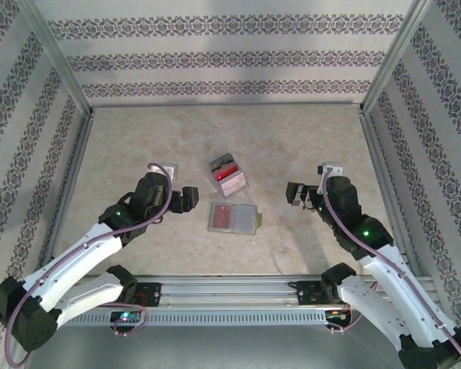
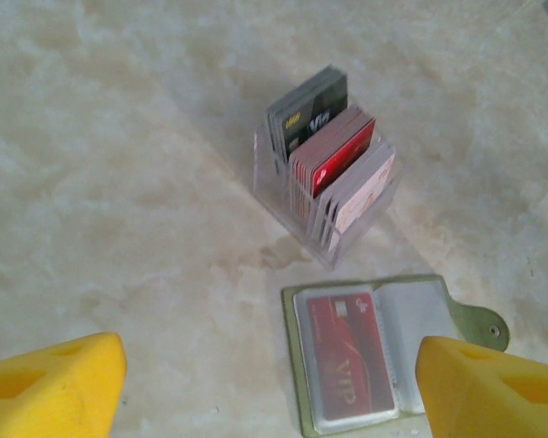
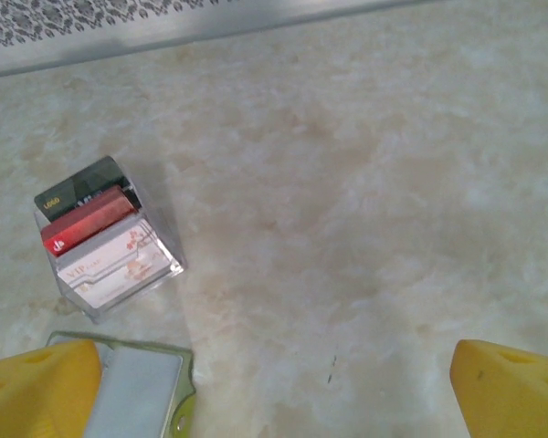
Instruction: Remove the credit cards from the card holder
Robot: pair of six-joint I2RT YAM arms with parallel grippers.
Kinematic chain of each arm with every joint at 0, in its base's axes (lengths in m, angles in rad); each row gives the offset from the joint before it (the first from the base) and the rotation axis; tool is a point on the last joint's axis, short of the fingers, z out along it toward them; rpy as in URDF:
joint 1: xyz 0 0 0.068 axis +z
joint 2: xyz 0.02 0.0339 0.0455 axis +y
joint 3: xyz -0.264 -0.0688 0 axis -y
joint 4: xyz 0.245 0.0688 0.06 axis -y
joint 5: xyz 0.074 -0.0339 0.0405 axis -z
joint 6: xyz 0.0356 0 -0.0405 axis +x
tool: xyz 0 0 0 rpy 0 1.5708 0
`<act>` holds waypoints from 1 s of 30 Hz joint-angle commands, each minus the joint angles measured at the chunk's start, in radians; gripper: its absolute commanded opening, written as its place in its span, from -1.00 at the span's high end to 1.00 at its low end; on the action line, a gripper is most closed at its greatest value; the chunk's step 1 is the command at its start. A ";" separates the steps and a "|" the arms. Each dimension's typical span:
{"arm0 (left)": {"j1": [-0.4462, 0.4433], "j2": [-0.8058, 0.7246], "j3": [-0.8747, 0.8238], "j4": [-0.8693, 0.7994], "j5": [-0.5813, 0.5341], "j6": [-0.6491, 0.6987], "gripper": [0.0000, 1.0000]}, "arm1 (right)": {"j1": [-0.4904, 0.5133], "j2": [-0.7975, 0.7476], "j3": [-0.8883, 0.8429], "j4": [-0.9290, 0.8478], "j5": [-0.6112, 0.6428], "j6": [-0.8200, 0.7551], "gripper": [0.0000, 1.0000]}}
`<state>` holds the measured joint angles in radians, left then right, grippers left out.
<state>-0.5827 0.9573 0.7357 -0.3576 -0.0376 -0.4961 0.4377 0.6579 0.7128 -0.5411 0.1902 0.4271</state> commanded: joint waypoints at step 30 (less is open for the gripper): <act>-0.007 0.494 0.005 0.261 0.433 -0.310 0.15 | -0.023 -0.011 -0.363 0.235 -0.084 0.393 -0.96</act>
<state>-0.5819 1.4319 0.7113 -0.1680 0.3500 -0.7799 0.4271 0.6506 0.3649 -0.3309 0.1070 0.8062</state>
